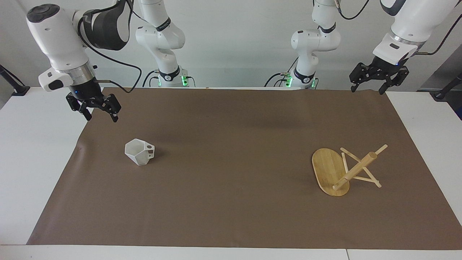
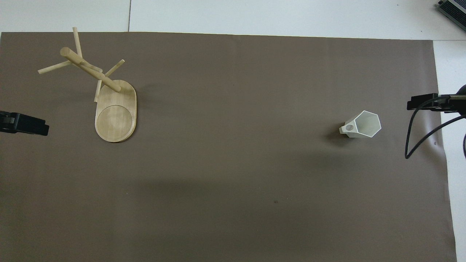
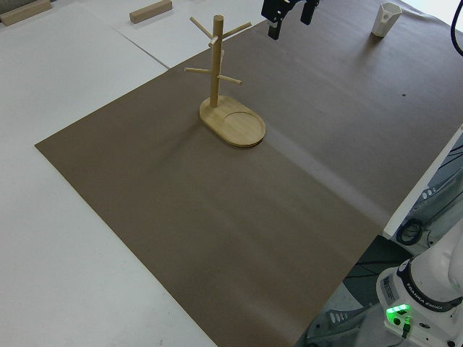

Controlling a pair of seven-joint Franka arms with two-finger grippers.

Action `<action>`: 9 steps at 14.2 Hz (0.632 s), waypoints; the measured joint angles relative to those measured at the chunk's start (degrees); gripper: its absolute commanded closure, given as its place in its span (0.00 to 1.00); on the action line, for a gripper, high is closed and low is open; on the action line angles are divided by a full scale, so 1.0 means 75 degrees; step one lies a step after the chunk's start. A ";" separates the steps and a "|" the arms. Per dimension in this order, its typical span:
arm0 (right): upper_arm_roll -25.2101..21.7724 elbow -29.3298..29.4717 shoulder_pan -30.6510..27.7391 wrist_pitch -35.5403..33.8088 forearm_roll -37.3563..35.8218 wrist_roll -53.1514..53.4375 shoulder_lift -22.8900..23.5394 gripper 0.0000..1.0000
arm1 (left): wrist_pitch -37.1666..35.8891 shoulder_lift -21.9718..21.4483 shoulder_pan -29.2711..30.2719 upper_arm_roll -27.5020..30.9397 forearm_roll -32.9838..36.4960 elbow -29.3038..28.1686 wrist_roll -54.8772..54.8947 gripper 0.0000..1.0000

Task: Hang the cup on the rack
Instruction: 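Reach the right gripper toward the white hexagonal cup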

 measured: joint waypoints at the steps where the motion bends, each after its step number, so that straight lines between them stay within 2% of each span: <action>1: 0.0000 -0.0098 0.0000 0.0192 0.0000 0.0000 0.0138 0.00 | 0.0000 0.0000 0.0000 0.0000 0.0000 0.0000 0.0000 0.00; 5: 0.0006 -0.0278 0.0024 0.0797 0.0000 0.0000 0.0796 0.00 | 0.0000 0.0000 0.0000 0.0000 0.0000 0.0000 0.0000 0.00; 9: 0.0011 -0.0633 0.0154 0.1624 0.0000 0.0000 0.1130 0.00 | 0.0000 0.0000 0.0000 0.0000 0.0000 0.0000 0.0000 0.00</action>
